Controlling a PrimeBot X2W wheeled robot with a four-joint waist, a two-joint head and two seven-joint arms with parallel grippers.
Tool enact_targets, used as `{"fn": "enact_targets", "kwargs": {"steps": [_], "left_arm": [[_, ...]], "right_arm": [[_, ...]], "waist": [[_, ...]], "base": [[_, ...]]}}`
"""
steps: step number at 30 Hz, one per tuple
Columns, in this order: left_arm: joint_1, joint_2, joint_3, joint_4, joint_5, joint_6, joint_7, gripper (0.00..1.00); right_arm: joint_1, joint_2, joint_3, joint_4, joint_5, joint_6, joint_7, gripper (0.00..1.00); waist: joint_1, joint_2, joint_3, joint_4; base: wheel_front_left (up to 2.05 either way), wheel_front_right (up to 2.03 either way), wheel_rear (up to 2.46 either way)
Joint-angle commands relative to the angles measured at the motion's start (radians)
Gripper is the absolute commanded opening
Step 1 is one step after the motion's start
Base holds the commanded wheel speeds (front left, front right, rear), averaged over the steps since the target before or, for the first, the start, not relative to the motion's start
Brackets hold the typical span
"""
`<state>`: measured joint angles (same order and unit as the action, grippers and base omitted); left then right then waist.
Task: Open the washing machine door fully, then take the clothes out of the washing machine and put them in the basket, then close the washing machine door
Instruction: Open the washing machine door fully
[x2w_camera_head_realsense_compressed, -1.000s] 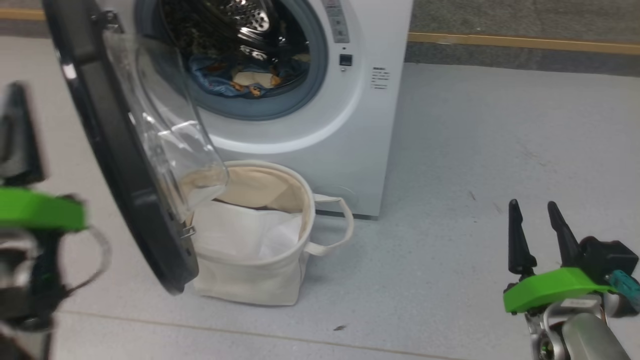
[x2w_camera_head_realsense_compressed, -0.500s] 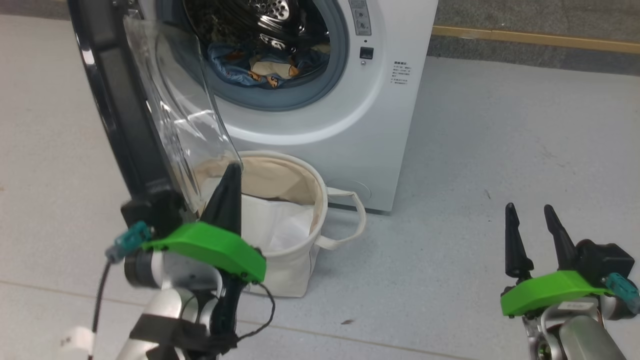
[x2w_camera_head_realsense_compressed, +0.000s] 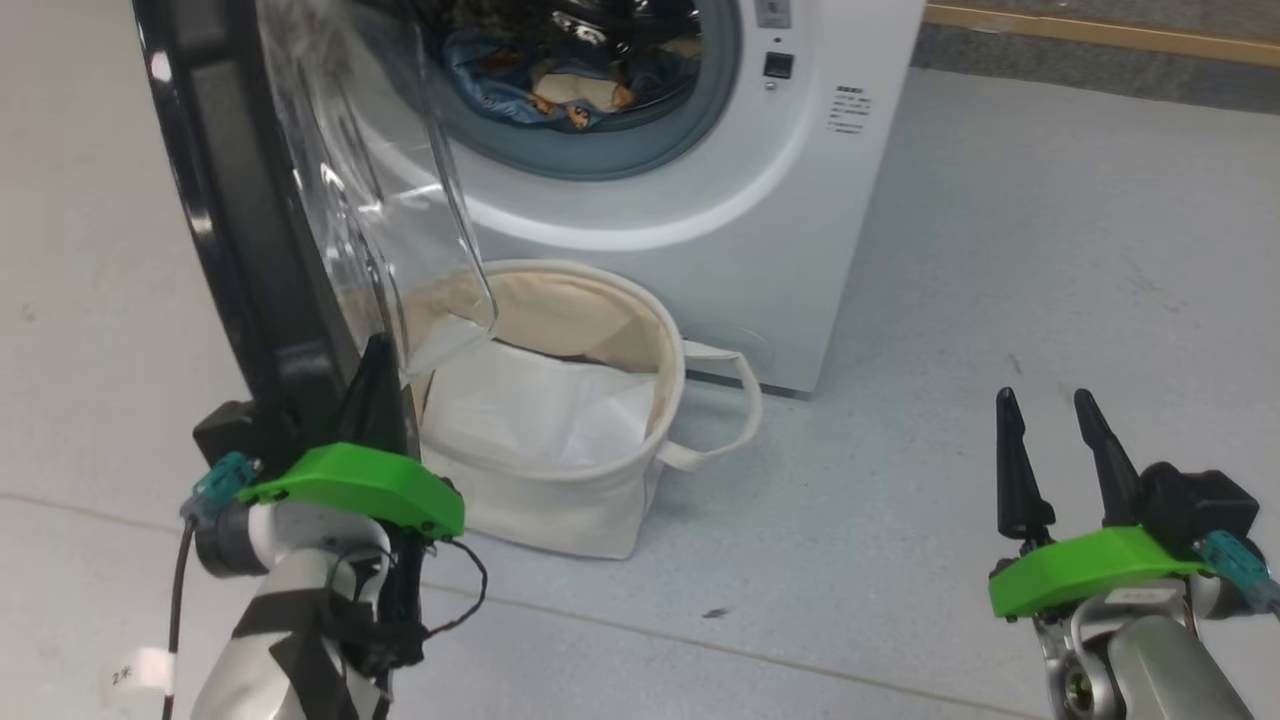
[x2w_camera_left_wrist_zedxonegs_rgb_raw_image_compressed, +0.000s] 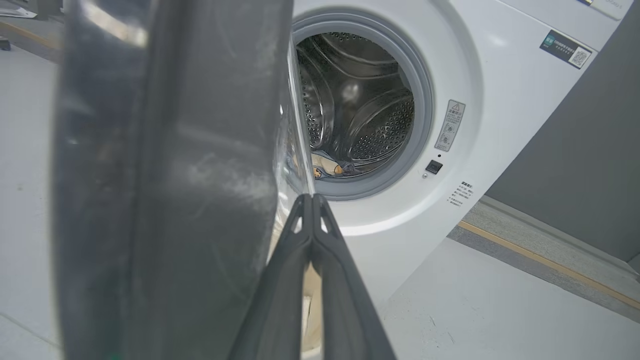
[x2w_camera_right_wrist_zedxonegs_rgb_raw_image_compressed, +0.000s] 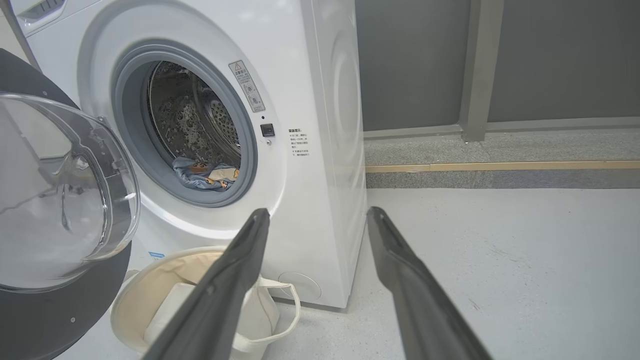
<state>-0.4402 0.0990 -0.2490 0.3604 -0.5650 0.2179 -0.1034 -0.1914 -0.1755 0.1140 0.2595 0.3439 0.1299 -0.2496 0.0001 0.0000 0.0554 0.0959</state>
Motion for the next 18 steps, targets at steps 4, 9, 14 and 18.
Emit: {"fn": "enact_targets", "kwargs": {"steps": [4,9,14,18], "left_arm": [[-0.064,0.028,0.053,0.016,0.004,0.003,-0.032,0.00],[-0.075,0.029,0.053,0.030,0.008,0.011,-0.046,0.00],[-0.095,0.042,0.068,0.045,-0.003,0.004,-0.059,0.00],[-0.130,0.047,0.079,0.078,-0.021,-0.021,-0.069,0.00]], "right_arm": [[-0.046,-0.009,0.025,-0.052,-0.015,0.001,-0.012,1.00],[-0.052,-0.009,0.028,-0.073,-0.022,0.001,-0.012,1.00],[-0.059,-0.015,0.027,-0.080,-0.026,0.001,-0.012,1.00],[-0.069,-0.031,0.029,-0.092,-0.034,0.001,-0.012,1.00]], "waist": [[-0.0001,0.0000,0.019,0.061],[-0.0001,0.0000,0.040,0.146],[-0.0001,0.0000,0.066,0.246],[-0.0001,0.0000,0.102,0.328]], "base": [[0.00,0.00,0.00],[0.00,0.00,0.00],[0.00,0.00,0.00],[0.00,0.00,0.00]]}}
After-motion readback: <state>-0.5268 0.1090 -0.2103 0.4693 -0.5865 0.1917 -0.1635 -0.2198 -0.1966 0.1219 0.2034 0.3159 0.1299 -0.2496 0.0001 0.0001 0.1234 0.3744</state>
